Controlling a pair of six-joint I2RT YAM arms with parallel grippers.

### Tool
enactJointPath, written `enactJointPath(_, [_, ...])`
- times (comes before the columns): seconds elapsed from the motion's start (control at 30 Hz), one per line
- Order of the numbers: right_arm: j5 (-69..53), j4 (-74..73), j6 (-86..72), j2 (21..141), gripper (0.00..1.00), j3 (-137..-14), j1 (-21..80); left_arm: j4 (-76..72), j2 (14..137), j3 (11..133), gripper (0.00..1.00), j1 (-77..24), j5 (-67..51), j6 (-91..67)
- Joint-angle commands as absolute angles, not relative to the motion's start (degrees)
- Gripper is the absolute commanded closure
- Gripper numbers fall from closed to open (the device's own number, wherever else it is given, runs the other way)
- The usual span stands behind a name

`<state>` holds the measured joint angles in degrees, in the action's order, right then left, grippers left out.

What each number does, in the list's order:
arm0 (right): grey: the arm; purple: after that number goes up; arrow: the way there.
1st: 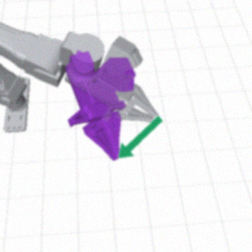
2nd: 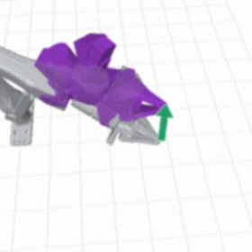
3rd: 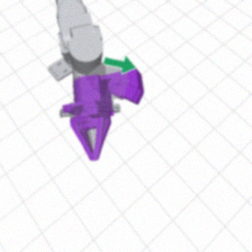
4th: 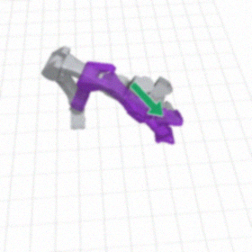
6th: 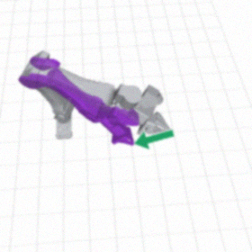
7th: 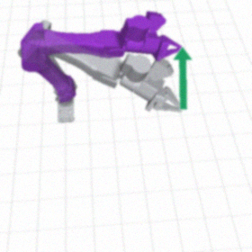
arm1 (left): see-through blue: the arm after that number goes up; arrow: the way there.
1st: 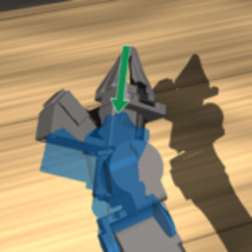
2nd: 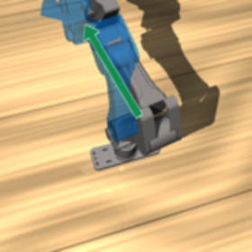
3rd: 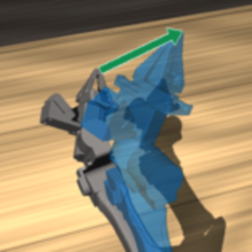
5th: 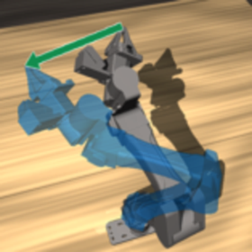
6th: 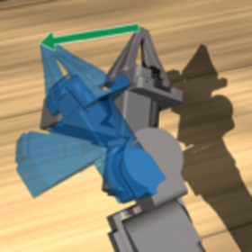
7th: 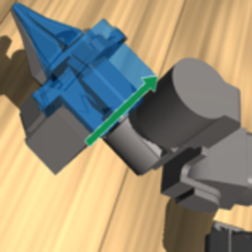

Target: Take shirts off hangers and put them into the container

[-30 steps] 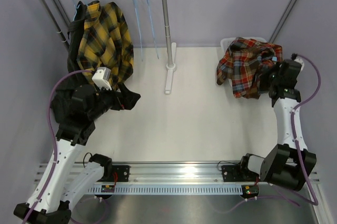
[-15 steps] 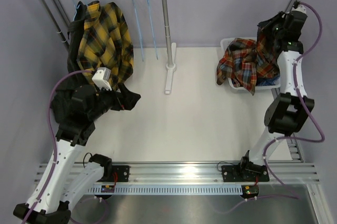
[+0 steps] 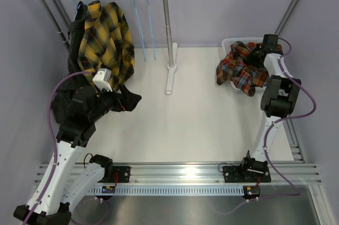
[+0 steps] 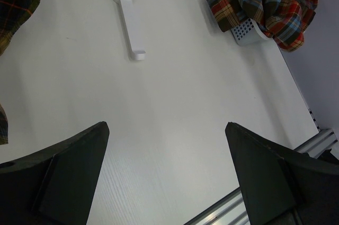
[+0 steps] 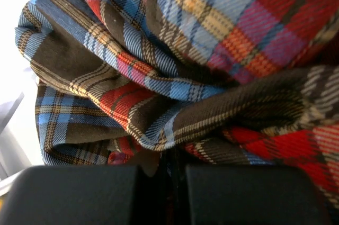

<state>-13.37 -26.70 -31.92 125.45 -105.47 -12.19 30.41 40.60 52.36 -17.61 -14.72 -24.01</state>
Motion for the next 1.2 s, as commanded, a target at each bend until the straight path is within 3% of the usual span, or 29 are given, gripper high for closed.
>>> enactJointPath(0.0, [-10.4, -33.5, -30.9, 125.6, 0.92, -108.8, -11.8, 29.4, 40.3, 52.6, 0.01, -17.9, -14.9, -24.1])
enactJointPath(0.07, [-10.4, -32.8, -28.2, 122.2, 0.79, -110.3, -11.8, 29.4, 40.2, 52.9, 0.01, -17.9, -14.9, -24.1])
enactJointPath(0.1, [-10.3, -32.5, -27.1, 120.8, 0.64, -110.8, -11.8, 29.4, 40.1, 53.0, 0.01, -17.9, -14.9, -24.1])
enactJointPath(0.2, [-6.9, -32.3, -21.7, 114.0, 0.44, -112.8, -11.5, 29.4, 39.7, 53.5, 0.01, -17.9, -14.7, -24.3])
enactJointPath(0.33, [-4.7, -31.9, -13.4, 105.0, 0.29, -113.5, -9.3, 29.4, 39.6, 53.4, 0.01, -17.9, -14.5, -24.7])
enactJointPath(0.47, [-2.0, -30.4, -3.1, 95.7, 0.24, -107.2, -4.0, 29.4, 39.6, 52.9, 0.01, -17.9, -14.4, -24.7])
enactJointPath(0.67, [10.0, -30.8, 5.4, 91.3, 0.23, -94.8, 8.7, 29.4, 39.8, 53.4, 0.01, -17.9, -14.4, -24.5])
enactJointPath(0.93, [21.8, -32.9, -2.2, 94.0, 0.23, -81.4, 17.8, 29.4, 38.8, 52.0, 0.01, -17.9, -14.7, -24.9])
enactJointPath(1.17, [25.1, -36.6, -9.1, 100.4, 0.25, -80.7, 21.6, 29.4, 38.6, 51.3, 0.01, -17.9, -14.9, -25.2])
